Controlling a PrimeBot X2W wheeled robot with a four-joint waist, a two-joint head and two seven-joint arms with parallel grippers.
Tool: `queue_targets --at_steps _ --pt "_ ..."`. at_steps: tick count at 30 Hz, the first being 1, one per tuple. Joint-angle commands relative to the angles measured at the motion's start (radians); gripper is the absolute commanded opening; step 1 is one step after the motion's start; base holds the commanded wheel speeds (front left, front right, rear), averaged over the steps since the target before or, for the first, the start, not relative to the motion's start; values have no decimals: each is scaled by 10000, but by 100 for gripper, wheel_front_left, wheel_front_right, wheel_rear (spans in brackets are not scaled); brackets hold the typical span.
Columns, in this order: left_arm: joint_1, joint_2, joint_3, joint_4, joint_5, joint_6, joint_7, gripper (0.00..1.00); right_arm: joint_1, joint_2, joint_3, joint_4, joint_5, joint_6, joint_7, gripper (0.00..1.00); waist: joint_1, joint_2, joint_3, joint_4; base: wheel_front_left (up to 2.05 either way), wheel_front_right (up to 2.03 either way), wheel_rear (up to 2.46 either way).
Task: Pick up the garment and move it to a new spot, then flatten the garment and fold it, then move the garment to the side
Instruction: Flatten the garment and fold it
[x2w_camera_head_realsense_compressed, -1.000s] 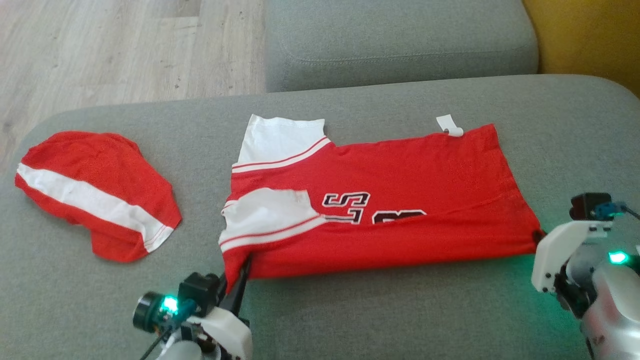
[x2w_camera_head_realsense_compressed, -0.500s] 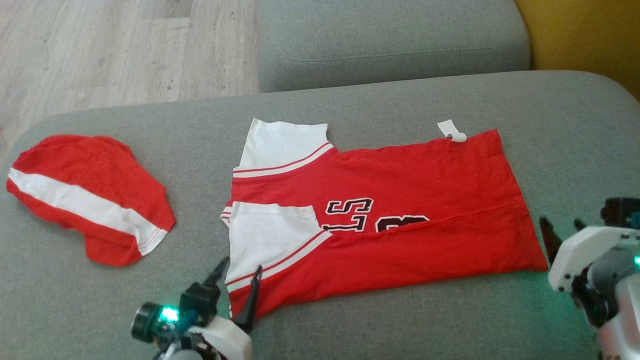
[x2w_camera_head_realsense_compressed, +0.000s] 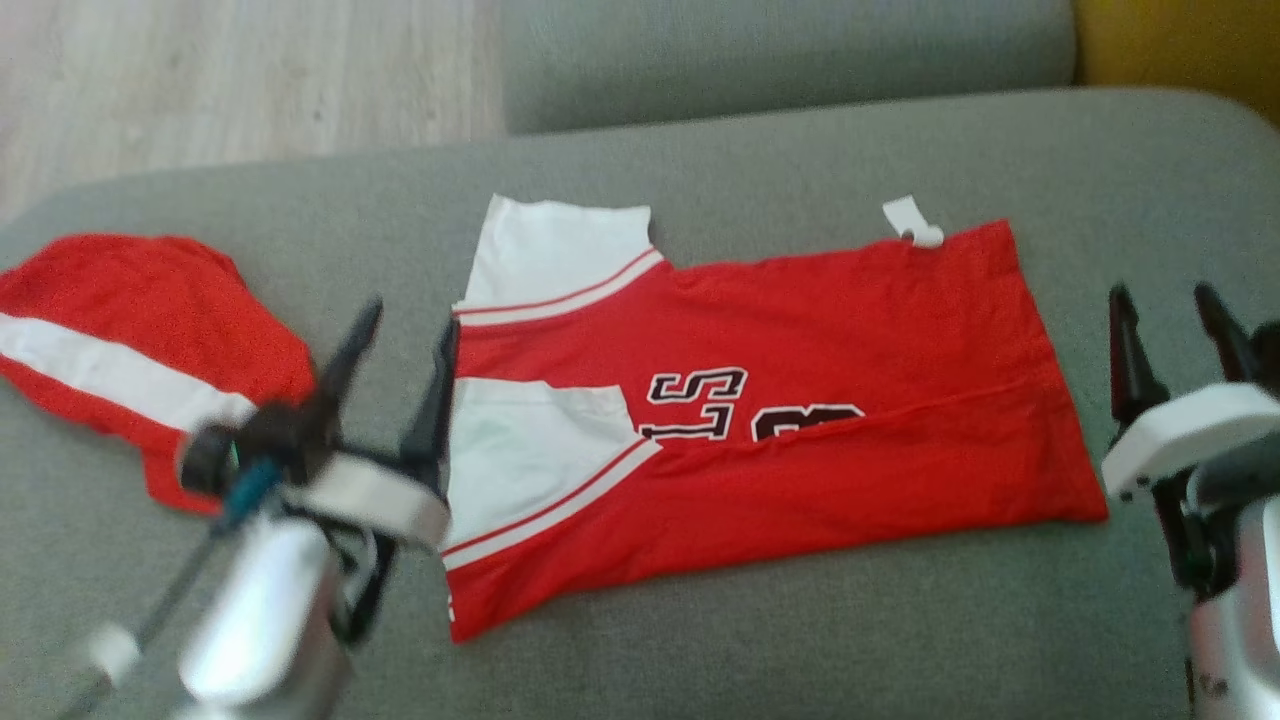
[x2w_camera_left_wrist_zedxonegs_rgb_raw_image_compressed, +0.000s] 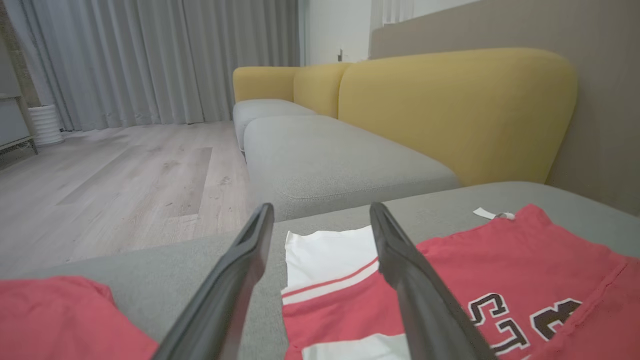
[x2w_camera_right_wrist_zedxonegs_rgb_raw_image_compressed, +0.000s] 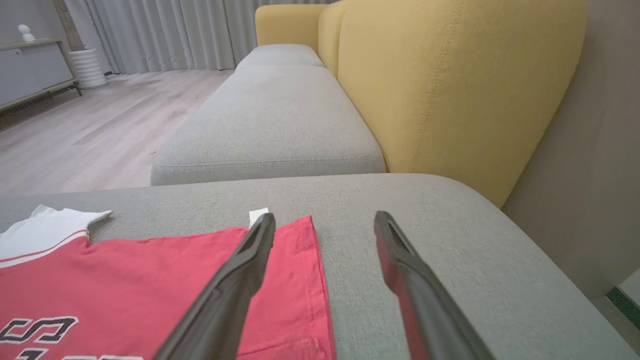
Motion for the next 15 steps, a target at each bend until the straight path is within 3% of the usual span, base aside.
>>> queue_targets --at_steps 1,6,15 --pt "-1195 493 280 -191 65 -105 220 100 -680 -6 199 -428 -90 -9 -142 100 0 0 477 -121 0 0 0" --pt "-3404 1315 -357 827 -132 -437 1514 100 -1573 -31 752 -437 -250 -9 -338 100 0 0 1402 -519 0 0 0" --pt "-5954 2681 -2687 2468 -1992 -468 3255 100 -3122 -132 1686 158 -276 -9 -783 100 0 0 2497 -1333 0 0 0"
